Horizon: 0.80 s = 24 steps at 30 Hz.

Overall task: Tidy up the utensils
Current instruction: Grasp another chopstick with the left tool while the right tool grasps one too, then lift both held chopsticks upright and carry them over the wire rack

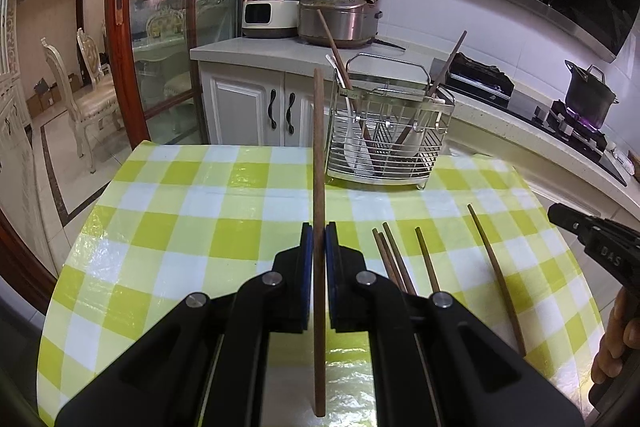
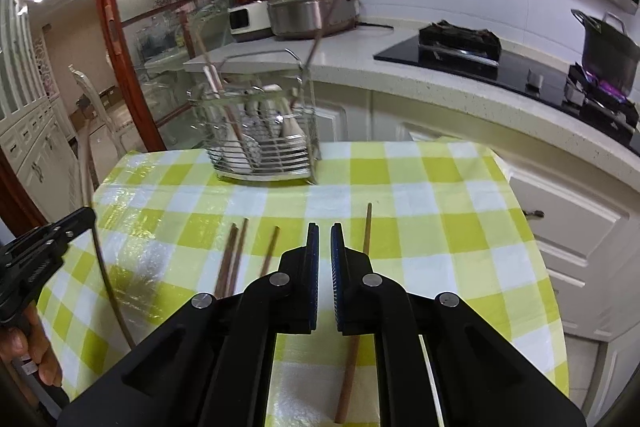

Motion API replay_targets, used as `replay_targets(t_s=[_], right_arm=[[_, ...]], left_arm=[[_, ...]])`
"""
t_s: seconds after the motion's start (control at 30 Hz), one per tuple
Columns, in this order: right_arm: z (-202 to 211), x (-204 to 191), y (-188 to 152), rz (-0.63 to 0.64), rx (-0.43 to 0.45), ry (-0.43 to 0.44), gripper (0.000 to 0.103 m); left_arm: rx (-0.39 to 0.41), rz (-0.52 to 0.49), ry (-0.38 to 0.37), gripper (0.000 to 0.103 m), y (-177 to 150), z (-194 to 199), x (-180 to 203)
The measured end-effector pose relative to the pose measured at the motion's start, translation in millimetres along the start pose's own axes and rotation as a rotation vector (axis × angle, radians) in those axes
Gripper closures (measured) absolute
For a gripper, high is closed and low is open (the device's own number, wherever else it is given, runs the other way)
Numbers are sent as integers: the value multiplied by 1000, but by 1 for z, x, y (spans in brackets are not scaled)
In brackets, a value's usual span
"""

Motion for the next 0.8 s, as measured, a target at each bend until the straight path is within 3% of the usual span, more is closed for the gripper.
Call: replay_targets(t_s=[0.07, 0.1, 0.13, 0.2, 0.4, 0.5, 0.63, 0.8], right_arm=[[-11, 7, -4, -12, -42, -24, 92], [-20, 12, -7, -19, -73, -40, 82], [-27, 18, -11, -36, -91, -44, 55], [-43, 25, -19, -43, -133, -41, 26], [-87, 34, -35, -44, -252, -68, 52], [-105, 33, -38, -26, -298, -72, 54], [-119, 29, -38, 4, -320, -86, 59], [-123, 28, -34, 20, -311, -89, 81]], left_arm=[[0, 0, 0, 96, 0, 0, 0], [1, 0, -1, 96, -1, 0, 0], [1, -1, -2, 96, -1, 0, 0], [1, -2, -5, 96, -2, 1, 0], [0, -5, -9, 96, -3, 2, 0], [2, -3, -10, 96, -3, 4, -1], [1, 0, -9, 96, -2, 2, -3], [1, 2, -8, 96, -1, 2, -4]])
Point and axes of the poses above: each gripper's, at about its wrist camera, not at the fingertips, and z roughly against the way its jaws point, x to its right, y to its top, the point moved 5 cm from there along -z, roughly the way its jaws point, and after that the axes turned 3 degrees about -x, right-handed, at the moved point
